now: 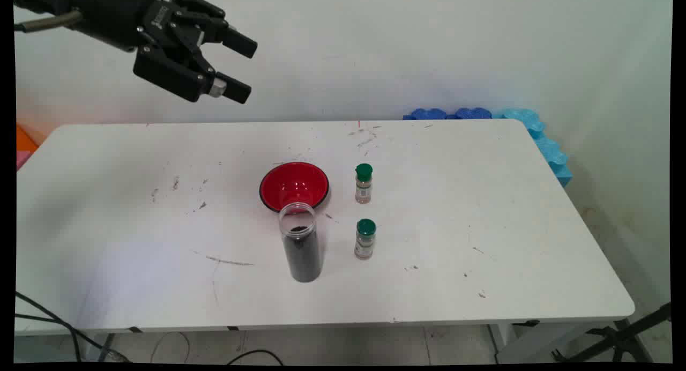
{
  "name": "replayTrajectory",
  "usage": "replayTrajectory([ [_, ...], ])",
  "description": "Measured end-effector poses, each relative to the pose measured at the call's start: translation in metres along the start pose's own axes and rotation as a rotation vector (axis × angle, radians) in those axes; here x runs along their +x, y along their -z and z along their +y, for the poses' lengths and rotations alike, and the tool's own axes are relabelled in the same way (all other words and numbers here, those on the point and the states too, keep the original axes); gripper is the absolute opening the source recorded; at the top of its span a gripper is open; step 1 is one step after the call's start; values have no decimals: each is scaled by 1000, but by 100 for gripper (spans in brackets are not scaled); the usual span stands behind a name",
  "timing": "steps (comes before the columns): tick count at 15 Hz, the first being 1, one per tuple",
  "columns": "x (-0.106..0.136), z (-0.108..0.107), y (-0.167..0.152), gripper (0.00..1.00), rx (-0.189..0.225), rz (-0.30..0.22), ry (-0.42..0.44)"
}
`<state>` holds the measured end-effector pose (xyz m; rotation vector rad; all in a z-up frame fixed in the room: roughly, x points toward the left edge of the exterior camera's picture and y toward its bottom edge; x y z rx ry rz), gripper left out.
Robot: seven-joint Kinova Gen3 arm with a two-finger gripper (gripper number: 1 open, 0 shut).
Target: Pick up the black seasoning powder from the table
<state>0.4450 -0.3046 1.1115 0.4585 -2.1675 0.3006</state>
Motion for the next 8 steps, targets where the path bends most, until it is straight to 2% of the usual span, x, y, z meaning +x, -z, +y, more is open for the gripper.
replayTrajectory([
  [4, -15, -2, 2, 100, 2, 3, 4],
  [8, -45, -4, 4, 100, 10, -15, 12],
])
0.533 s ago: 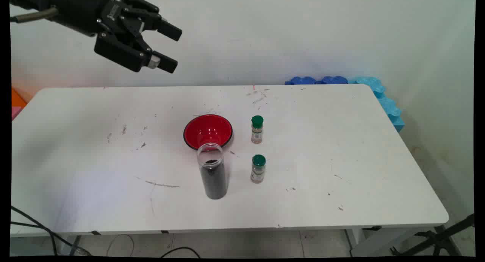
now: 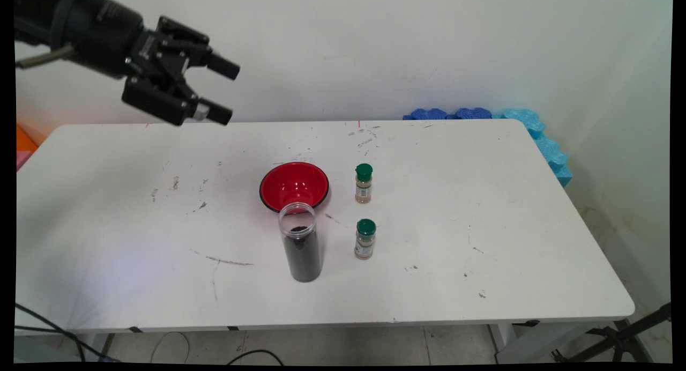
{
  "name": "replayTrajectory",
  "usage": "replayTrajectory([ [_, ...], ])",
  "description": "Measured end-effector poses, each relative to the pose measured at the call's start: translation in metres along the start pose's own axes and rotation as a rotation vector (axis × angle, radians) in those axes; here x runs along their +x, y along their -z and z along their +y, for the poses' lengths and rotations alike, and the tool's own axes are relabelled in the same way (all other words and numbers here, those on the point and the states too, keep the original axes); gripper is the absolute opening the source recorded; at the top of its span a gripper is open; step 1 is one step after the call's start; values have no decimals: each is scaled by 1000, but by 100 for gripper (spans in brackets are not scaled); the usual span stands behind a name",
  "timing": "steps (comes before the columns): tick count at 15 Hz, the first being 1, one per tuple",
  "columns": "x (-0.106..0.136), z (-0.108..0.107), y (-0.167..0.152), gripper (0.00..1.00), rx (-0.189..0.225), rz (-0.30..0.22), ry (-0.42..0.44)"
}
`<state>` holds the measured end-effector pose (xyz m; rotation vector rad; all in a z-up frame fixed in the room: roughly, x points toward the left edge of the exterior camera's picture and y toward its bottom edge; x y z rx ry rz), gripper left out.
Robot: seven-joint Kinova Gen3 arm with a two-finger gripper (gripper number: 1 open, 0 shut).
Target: Pick up the black seasoning powder from the table
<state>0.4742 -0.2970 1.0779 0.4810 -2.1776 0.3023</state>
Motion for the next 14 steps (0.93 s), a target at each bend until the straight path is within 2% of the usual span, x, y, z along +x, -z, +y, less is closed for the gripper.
replayTrajectory([
  [3, -21, 1, 0, 100, 4, -10, 10],
  [8, -68, 9, -1, 100, -11, -46, 38],
  [14, -112, 20, -8, 100, -27, -80, 72],
])
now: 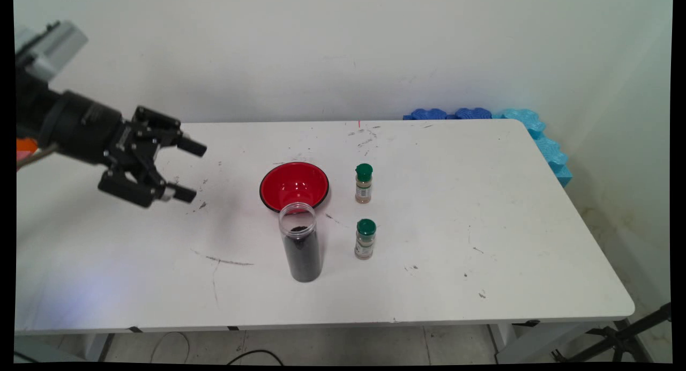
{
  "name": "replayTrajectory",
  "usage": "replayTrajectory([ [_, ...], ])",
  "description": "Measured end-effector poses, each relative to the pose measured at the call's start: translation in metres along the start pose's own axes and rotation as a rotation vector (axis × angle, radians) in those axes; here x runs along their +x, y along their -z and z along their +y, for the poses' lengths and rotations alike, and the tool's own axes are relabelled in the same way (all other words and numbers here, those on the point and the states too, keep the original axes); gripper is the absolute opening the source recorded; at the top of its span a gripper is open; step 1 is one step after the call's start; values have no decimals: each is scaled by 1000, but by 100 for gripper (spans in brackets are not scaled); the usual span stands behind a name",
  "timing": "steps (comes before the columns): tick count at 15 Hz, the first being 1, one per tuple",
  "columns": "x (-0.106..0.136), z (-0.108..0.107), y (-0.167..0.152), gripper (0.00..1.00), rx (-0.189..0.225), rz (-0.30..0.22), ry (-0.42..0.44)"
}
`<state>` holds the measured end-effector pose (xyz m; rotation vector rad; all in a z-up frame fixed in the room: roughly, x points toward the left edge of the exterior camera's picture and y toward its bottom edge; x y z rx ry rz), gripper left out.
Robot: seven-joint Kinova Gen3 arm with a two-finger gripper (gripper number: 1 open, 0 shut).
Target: Pick up the black seasoning powder from the table
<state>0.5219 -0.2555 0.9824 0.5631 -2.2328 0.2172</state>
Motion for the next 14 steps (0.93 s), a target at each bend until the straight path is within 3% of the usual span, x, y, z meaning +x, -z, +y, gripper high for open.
replayTrajectory([
  [6, -33, 11, -29, 100, -15, -12, 26],
  [14, -48, 21, -89, 100, -10, 1, 72],
])
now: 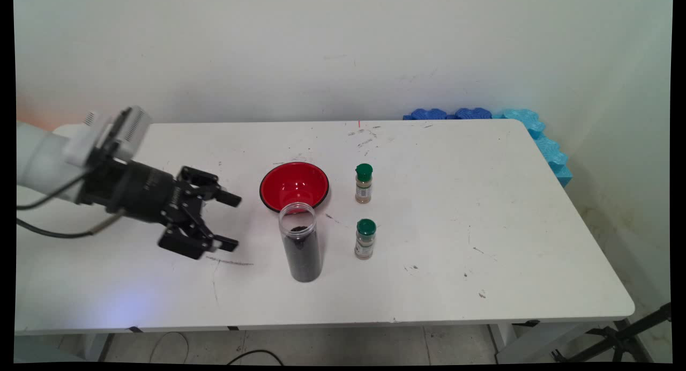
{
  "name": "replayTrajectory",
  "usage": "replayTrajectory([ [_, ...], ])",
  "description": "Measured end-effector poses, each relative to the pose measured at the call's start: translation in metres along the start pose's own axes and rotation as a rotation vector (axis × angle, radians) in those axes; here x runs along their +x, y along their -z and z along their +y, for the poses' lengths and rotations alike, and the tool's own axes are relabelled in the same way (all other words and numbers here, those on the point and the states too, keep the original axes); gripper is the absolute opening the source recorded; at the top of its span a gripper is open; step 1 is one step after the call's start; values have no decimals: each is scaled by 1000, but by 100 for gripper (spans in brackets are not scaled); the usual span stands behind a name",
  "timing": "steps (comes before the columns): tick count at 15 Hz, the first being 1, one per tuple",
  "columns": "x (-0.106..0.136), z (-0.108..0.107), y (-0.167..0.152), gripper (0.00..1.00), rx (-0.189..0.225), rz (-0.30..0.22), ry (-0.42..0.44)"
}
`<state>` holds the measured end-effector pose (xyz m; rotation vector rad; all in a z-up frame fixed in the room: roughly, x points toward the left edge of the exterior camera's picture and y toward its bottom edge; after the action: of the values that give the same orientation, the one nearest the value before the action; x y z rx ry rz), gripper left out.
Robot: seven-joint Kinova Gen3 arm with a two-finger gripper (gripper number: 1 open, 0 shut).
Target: Pick up the black seasoning powder from the table
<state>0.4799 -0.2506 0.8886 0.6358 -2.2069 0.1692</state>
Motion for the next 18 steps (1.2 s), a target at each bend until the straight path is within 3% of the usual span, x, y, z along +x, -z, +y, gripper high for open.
replayTrajectory([
  [8, 2, 0, -60, 100, 5, 14, 28],
  [18, 7, -4, -95, 100, -17, 26, 19],
])
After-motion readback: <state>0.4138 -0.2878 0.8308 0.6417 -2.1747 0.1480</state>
